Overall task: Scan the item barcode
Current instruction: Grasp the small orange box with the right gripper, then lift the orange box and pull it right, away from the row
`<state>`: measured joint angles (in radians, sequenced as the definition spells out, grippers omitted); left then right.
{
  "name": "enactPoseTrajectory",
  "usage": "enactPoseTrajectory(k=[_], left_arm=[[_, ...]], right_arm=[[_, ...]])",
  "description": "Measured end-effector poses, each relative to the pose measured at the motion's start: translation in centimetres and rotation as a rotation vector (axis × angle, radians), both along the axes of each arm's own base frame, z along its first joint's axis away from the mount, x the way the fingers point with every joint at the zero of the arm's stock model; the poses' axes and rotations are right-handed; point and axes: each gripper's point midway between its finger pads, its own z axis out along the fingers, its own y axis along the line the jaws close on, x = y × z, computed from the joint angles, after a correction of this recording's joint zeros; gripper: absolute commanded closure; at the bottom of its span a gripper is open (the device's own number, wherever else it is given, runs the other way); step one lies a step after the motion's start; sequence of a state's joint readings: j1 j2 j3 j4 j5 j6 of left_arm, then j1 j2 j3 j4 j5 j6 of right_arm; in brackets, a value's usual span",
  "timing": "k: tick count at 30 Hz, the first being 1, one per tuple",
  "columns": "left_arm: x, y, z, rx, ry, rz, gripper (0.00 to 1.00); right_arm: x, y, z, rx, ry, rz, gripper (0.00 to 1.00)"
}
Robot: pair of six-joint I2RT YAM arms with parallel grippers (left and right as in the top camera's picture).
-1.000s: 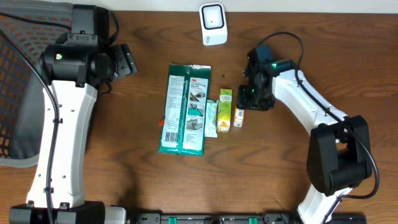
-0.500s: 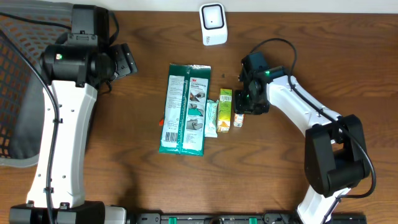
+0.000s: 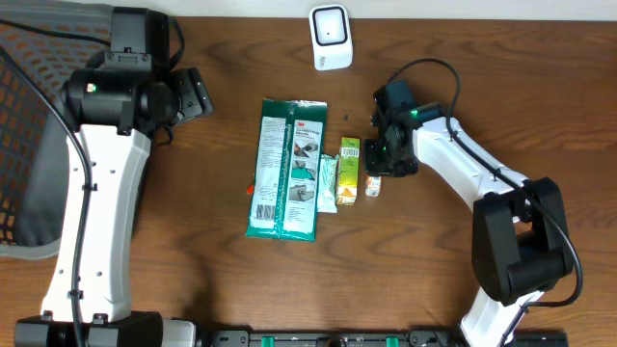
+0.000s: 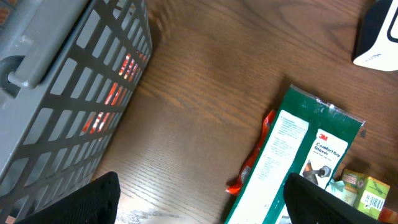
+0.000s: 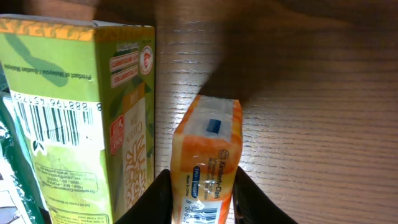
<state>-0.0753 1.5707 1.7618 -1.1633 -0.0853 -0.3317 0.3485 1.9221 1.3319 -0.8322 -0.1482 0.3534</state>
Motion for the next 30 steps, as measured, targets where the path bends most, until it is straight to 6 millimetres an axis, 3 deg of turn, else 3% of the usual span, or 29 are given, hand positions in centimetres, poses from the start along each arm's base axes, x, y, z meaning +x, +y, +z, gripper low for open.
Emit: enactPoseTrajectory(k=[7,20,24,30], left_arm=[[0.0,0.0,0.0,0.0,0.0,0.0,0.16],[0.0,0.0,0.0,0.0,0.0,0.0,0.16],[0.0,0.0,0.0,0.0,0.0,0.0,0.15],[0.0,0.0,0.0,0.0,0.0,0.0,0.16]], right_arm=[[-0.4,-1.0,-0.1,-0.046,0.014,0.017,0.8],[1.2,-11.5,3.6,-0.317,-0.071,-0.086,0.8],[1.4,-13.0,3.7,-0.366,-0.079,-0.095,0.79],[1.7,-13.5,3.2,-0.384,-0.099,-0.103,0.77]])
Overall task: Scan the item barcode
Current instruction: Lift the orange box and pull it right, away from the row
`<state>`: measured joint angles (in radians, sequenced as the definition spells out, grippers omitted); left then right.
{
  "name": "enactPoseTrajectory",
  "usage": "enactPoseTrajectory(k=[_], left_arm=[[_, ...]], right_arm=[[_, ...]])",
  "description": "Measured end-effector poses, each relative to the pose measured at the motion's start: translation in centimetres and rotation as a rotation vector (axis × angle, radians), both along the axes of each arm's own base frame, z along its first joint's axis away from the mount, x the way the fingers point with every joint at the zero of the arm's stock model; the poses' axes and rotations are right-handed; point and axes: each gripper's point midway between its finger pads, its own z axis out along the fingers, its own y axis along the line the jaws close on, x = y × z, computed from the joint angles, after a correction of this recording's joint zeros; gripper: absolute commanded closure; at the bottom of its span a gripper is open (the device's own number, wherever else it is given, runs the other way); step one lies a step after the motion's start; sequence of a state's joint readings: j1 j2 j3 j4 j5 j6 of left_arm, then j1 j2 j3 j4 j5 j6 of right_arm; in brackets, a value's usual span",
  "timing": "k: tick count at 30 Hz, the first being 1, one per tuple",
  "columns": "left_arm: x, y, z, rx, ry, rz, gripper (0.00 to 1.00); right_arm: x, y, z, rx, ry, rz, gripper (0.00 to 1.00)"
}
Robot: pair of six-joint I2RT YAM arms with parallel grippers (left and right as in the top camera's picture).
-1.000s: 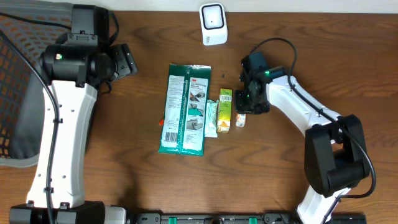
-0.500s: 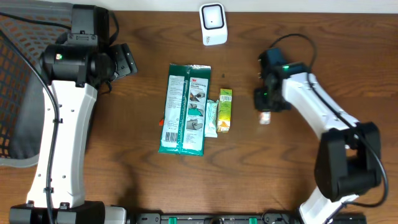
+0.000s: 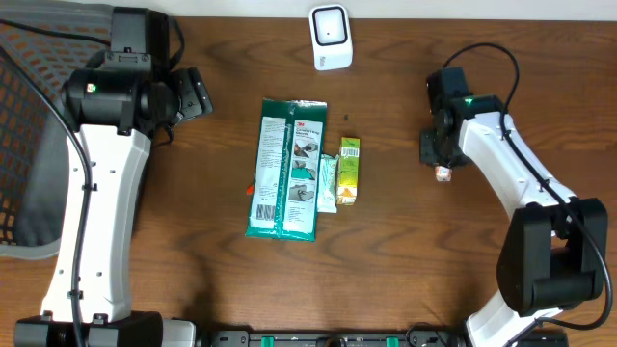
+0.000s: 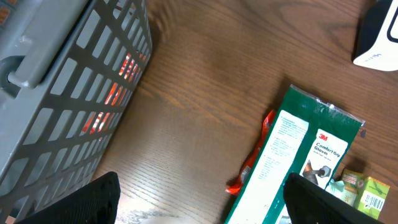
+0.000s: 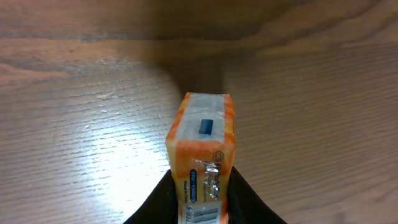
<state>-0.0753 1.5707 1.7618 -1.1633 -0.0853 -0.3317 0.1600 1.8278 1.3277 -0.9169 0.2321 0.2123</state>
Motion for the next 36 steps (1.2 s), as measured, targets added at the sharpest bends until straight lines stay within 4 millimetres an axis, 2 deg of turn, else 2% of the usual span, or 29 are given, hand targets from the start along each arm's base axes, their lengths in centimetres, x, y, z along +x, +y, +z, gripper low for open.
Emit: enactPoseTrajectory(k=[4,9,21,26,31,36], left_arm=[[0.0,0.0,0.0,0.0,0.0,0.0,0.16],[0.0,0.0,0.0,0.0,0.0,0.0,0.16],[0.0,0.0,0.0,0.0,0.0,0.0,0.16],[0.0,0.0,0.0,0.0,0.0,0.0,0.16],[0.0,0.0,0.0,0.0,0.0,0.0,0.16],[0.0,0.0,0.0,0.0,0.0,0.0,0.16]], right_arm=[[-0.5,0.0,-1.3,0.004,0.005,-0.008,0.71],[-1.1,1.1,-2.6,0.075,0.02,-0.002,0.68],[-1.2,2.7,-2.8,0.166,0.025,0.0,0.67],[-1.5,4.5,-2.8,0.267,0.046,0.041,0.67],[-1.8,5.7,-2.3,0.361,0.071,0.089,0.66],[-0.7,4.9,0.4,0.426,0.023,0.084,0.66]])
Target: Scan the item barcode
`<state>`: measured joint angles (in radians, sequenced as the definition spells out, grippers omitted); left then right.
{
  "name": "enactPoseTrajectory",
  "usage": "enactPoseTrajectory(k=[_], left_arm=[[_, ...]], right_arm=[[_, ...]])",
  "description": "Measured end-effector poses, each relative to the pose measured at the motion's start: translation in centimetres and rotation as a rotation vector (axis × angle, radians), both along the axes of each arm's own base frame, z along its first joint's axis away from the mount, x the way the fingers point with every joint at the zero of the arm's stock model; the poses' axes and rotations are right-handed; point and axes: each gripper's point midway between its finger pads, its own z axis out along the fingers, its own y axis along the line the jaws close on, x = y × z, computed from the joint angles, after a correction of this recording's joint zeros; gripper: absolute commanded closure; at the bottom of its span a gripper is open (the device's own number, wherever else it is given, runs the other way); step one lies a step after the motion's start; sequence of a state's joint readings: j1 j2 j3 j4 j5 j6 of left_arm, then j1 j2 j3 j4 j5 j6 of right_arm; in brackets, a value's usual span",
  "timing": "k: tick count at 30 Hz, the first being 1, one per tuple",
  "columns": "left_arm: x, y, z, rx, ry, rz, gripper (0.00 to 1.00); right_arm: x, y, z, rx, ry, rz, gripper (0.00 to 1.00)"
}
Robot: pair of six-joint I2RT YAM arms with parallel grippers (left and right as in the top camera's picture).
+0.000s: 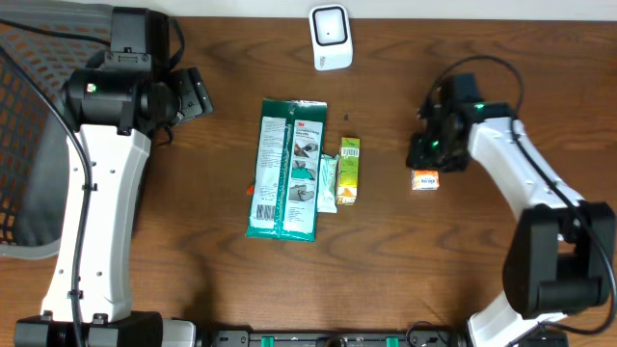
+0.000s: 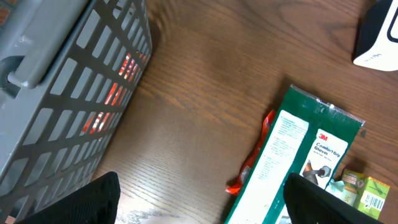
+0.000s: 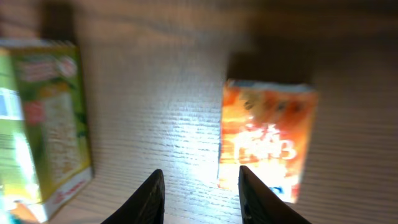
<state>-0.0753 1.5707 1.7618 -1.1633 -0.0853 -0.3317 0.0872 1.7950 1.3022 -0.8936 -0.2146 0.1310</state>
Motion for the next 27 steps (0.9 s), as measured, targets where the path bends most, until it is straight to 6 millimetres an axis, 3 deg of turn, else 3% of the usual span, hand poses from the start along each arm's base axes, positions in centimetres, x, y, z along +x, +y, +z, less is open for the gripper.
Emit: enactPoseTrajectory(k=[5,12,27], left_arm=[[0.0,0.0,0.0,0.0,0.0,0.0,0.16],[0.0,0.0,0.0,0.0,0.0,0.0,0.16],[0.0,0.0,0.0,0.0,0.0,0.0,0.15]], right_arm=[[0.4,-2.8,2.4,0.035,-0.036,-0.065,0.62],[0.3,-6.0,2.4,0.097,-0.037,-0.11,0.62],[-1.5,-4.3,-3.2,0.173,-0.047,-0.063,0.63]])
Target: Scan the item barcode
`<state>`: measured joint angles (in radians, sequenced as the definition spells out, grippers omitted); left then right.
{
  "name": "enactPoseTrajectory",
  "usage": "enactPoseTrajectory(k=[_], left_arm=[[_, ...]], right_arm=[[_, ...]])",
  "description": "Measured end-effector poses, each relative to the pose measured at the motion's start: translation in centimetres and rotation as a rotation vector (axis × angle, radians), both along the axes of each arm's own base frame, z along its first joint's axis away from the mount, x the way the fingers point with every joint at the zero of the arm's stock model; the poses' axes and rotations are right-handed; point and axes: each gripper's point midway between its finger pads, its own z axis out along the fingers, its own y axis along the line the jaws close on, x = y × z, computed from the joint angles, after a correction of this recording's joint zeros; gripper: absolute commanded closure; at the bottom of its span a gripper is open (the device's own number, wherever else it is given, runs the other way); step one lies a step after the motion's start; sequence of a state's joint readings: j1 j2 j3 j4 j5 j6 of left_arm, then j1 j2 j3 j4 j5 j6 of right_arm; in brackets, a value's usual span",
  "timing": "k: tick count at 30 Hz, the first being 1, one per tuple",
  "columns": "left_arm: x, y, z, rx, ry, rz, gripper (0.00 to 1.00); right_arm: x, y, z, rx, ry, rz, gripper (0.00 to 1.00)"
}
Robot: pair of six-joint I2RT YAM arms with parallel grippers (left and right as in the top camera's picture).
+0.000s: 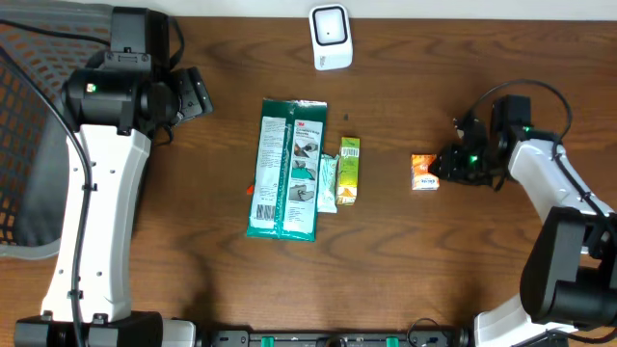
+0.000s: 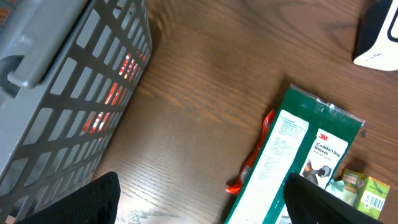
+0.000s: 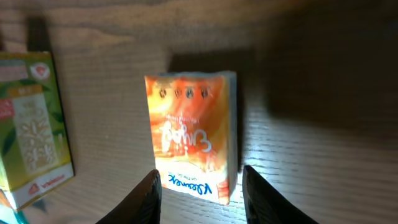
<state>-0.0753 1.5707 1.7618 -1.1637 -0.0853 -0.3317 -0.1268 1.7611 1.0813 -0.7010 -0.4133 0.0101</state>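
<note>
A small orange tissue pack [image 1: 424,172] lies flat on the brown table, right of the other items. In the right wrist view the orange pack [image 3: 193,134] shows its printed face, with no barcode visible. My right gripper [image 1: 442,171] is at the pack's right side, pointing left at it. It is open [image 3: 202,196], its fingers either side of the pack's near end without gripping it. The white scanner [image 1: 330,37] stands at the table's far edge. My left gripper [image 2: 202,208] hangs open above the table's left part, holding nothing.
A green 3M glove pack [image 1: 286,169], a pale green packet [image 1: 328,183] and a green tea box [image 1: 349,171] lie side by side mid-table. A red wrapper [image 2: 249,171] pokes out under the glove pack. A grey slatted basket [image 2: 62,93] stands at the far left.
My right gripper was over the orange pack, reaching in from its far side. Now it sits at the pack's right, pointing left. The pack lies where it was. The left arm has not moved.
My right gripper was shut on the orange pack beside the green tea box. Then it held the pack farther right, away from the other items. After that the pack lay flat on the table with the gripper open over it, and now the gripper faces it from the right.
</note>
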Motion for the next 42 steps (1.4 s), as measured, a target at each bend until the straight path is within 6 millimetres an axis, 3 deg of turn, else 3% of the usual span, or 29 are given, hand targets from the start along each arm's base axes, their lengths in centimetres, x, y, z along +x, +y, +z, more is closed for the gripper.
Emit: enactPoseTrajectory(k=[10,24,32,42], left_arm=[[0.0,0.0,0.0,0.0,0.0,0.0,0.16],[0.0,0.0,0.0,0.0,0.0,0.0,0.16],[0.0,0.0,0.0,0.0,0.0,0.0,0.16],[0.0,0.0,0.0,0.0,0.0,0.0,0.16]], right_arm=[[-0.2,0.4,-2.6,0.015,-0.067,0.005,0.64],[1.4,1.6,-0.9,0.098,-0.141,0.03,0.61],[2.4,0.7,-1.3,0.037,-0.187,0.018,0.66],[1.6,0.7,-2.1,0.035,-0.168,0.016,0.69]])
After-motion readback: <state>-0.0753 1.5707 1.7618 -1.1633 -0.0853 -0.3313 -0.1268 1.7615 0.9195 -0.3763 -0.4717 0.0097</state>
